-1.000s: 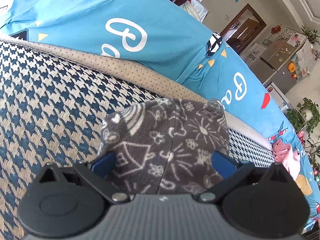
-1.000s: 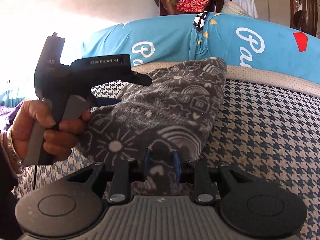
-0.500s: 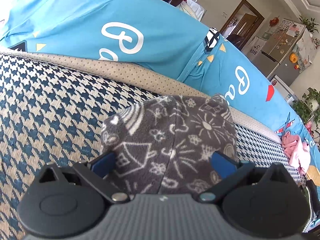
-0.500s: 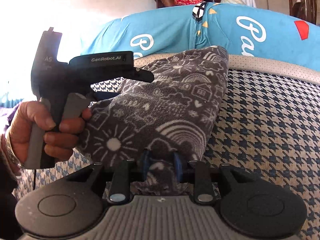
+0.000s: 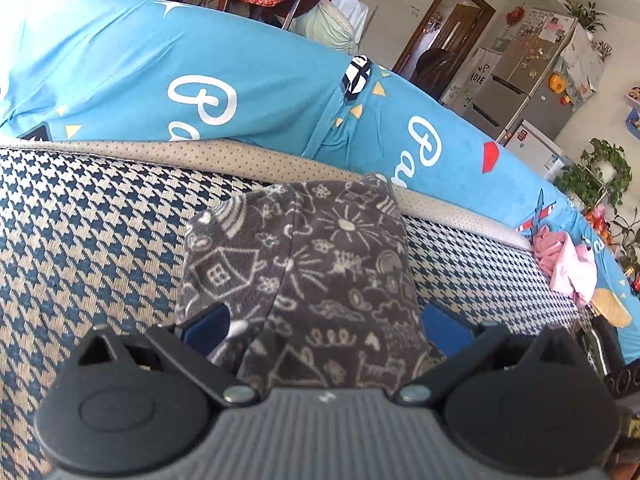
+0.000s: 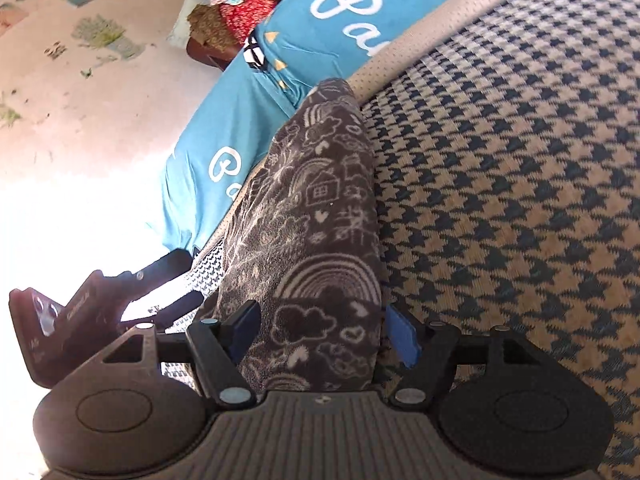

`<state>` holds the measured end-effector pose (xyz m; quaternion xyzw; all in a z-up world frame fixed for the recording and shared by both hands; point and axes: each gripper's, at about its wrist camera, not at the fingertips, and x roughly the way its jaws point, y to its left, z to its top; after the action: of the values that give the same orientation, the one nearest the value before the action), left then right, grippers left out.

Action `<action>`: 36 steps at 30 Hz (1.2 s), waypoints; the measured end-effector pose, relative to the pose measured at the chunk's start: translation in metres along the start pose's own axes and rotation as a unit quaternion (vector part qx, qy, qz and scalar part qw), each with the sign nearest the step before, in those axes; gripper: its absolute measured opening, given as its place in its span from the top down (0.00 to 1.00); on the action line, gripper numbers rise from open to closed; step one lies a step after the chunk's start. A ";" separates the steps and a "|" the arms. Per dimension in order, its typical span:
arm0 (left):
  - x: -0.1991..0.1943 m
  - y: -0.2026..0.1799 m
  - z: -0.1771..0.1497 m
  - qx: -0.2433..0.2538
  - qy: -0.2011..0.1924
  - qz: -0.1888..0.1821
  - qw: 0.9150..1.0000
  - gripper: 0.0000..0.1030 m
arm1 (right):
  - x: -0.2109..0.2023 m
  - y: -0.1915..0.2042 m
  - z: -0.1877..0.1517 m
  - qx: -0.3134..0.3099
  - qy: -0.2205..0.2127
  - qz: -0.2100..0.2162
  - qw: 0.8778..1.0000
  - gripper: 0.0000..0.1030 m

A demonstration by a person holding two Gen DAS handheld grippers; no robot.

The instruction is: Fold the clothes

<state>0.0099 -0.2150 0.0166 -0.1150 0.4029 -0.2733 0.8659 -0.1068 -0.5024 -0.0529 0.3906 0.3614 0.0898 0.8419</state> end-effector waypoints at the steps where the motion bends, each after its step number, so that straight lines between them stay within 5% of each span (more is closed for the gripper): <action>1: -0.002 0.000 -0.003 0.000 0.005 0.000 1.000 0.00 | 0.001 -0.004 0.000 0.020 0.005 0.005 1.000 0.33; 11: -0.027 0.008 -0.024 -0.011 0.019 -0.003 1.000 0.00 | 0.028 -0.019 -0.013 0.084 0.022 0.015 0.996 0.27; 18: -0.046 0.018 -0.045 -0.041 0.019 0.002 0.999 0.00 | 0.041 -0.010 -0.019 0.062 0.020 0.030 0.997 0.24; 25: -0.058 0.032 -0.069 -0.089 0.021 0.004 0.996 0.00 | 0.040 -0.008 -0.024 0.073 0.011 0.033 0.997 0.52; 36: -0.085 0.055 -0.080 -0.139 -0.019 0.006 0.990 0.00 | 0.016 0.028 -0.071 0.124 -0.011 0.034 0.992 0.61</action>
<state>-0.0743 -0.1198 -0.0045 -0.2372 0.4216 -0.2071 0.8504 -0.1396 -0.4343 -0.0718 0.5050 0.3467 0.0686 0.7874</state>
